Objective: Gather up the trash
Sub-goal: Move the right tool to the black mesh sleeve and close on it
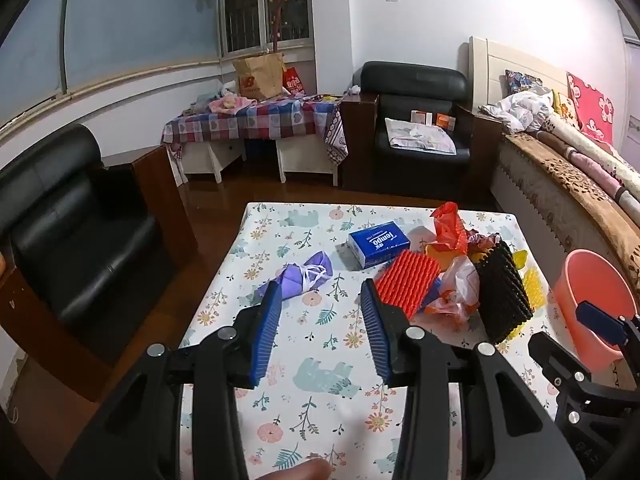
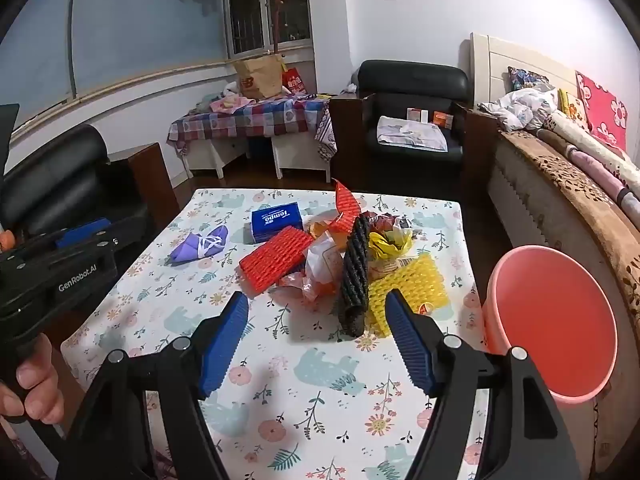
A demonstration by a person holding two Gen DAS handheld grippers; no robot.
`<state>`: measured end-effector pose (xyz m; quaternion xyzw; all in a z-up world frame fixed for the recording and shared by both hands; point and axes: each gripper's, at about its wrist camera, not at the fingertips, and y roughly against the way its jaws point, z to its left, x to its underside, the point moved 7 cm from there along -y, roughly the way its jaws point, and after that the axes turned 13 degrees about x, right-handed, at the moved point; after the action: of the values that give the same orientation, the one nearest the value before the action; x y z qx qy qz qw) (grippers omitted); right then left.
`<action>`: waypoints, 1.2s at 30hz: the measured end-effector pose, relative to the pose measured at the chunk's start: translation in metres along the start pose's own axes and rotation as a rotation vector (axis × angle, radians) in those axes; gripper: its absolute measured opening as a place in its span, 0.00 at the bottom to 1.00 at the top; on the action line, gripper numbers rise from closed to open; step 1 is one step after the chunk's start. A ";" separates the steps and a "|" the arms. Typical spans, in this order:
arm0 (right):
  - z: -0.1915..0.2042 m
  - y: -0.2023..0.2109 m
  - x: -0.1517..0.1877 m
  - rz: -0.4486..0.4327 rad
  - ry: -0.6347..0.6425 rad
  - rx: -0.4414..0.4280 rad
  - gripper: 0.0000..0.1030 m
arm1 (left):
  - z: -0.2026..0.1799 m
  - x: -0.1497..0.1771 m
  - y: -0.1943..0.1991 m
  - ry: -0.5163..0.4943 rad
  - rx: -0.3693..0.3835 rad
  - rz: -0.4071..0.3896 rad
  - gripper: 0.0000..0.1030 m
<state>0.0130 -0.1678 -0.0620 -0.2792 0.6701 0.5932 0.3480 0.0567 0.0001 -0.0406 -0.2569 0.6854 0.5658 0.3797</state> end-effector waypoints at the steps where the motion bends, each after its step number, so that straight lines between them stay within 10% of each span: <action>1: 0.000 0.000 0.000 0.001 0.002 0.001 0.68 | 0.000 0.000 0.000 0.000 0.000 0.002 0.40; 19: -0.012 -0.005 -0.001 0.008 -0.016 0.031 0.68 | 0.001 -0.003 -0.003 -0.001 0.011 0.015 0.40; 36: -0.031 -0.035 0.010 0.066 -0.061 0.076 0.68 | 0.008 0.026 -0.035 0.095 0.288 0.106 0.40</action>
<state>0.0305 -0.2029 -0.0896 -0.2254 0.6901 0.5865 0.3591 0.0714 0.0019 -0.0827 -0.1896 0.7891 0.4682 0.3495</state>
